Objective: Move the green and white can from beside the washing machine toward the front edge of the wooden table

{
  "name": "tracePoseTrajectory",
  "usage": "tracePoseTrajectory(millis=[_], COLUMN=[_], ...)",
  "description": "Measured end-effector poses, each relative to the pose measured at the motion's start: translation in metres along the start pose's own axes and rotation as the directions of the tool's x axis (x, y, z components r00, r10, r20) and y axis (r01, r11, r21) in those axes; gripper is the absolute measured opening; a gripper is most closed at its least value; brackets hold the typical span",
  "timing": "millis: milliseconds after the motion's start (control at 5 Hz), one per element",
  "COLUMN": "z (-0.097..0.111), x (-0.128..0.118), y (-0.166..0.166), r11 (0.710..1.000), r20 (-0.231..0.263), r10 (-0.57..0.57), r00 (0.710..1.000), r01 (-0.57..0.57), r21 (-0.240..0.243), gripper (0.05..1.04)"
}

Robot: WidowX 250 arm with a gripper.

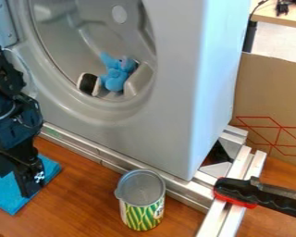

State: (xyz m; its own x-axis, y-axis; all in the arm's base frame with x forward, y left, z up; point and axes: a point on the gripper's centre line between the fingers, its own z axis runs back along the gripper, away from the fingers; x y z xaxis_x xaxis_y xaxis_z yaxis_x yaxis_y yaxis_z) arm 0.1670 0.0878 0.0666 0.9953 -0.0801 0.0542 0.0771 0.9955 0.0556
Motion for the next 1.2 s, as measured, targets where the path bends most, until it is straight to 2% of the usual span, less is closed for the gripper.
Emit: tracePoseTrajectory(millis=[200, 400, 600, 800, 1000, 1200], z=[-0.001, 0.004, 0.008, 0.012, 0.005, -0.006], x=[-0.001, 0.015, 0.030, 0.048, 0.066, 0.082], y=[-0.001, -0.033, -0.056, -0.072, -0.078, -0.081], r11=[1.000, 0.998, 0.997, 0.994, 0.987, 0.976], r20=[-0.006, 0.067, 0.131, 0.221, 0.284, 0.322], r10=[-0.001, -0.045, -0.017, 0.047, 0.124, 0.206], r00=[1.000, 0.997, 0.991, 0.974, 0.951, 0.924], r01=[0.001, 0.047, 0.027, -0.023, -0.090, -0.171], r21=[-0.005, -0.029, -0.068, -0.107, -0.130, -0.133], gripper=[1.000, 1.000, 1.000, 1.000, 1.000, 1.000])
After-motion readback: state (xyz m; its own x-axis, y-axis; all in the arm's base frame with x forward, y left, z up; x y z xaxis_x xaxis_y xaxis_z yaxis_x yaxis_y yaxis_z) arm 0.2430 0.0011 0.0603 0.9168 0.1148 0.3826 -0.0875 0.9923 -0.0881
